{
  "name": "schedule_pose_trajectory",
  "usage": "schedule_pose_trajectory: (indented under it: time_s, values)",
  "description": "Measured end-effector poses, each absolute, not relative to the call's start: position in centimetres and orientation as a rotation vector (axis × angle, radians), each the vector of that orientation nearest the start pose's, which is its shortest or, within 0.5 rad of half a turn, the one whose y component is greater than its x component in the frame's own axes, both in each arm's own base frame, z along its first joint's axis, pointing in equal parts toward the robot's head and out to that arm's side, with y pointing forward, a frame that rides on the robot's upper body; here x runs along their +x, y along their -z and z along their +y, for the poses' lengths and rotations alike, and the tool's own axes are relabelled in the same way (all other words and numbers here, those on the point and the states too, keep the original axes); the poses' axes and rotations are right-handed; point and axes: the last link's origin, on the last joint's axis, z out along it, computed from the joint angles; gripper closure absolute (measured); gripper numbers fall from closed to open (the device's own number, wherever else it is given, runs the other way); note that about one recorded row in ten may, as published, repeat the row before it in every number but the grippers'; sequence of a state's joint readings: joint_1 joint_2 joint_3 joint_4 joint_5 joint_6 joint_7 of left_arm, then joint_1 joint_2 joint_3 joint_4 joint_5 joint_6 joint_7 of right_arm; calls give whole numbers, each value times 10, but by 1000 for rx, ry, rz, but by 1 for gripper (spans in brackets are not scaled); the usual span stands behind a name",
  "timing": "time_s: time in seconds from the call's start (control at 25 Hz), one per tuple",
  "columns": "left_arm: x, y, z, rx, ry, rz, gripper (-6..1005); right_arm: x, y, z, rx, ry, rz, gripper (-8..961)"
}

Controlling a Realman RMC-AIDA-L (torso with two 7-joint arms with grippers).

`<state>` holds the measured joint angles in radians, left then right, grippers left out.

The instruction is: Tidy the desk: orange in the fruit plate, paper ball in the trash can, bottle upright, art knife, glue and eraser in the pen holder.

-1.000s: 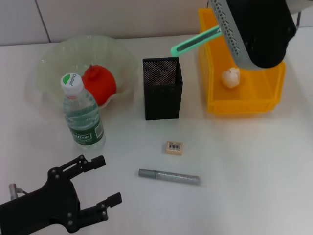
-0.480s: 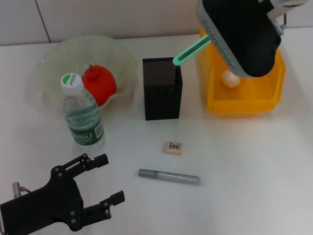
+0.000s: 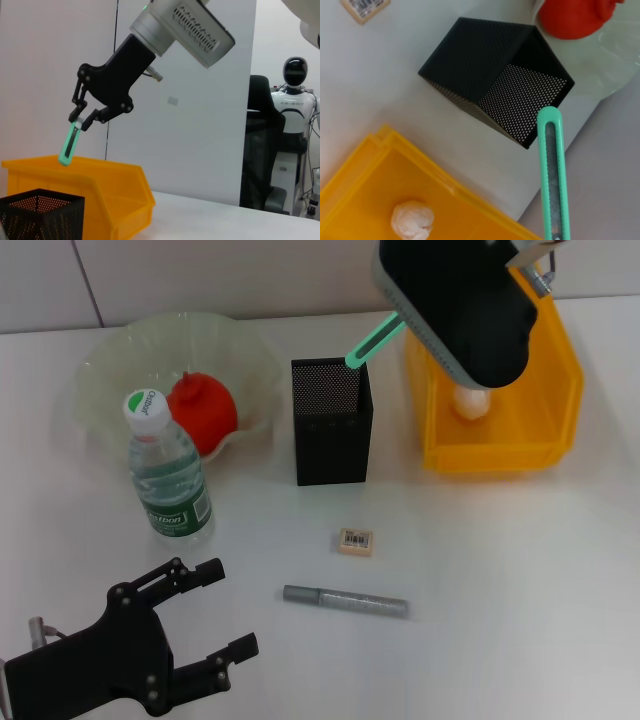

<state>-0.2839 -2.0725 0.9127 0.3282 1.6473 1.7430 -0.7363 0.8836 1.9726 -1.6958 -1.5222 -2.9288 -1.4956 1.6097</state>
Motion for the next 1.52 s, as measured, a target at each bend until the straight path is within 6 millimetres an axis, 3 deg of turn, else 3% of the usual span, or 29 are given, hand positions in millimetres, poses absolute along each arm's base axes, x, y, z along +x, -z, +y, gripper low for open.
schedule_pose_trajectory:
  time_s: [1.52]
  values:
    - [-292,44,221,-2658,1046,-288,192,47,43,431,-2097,1452,-1469,739]
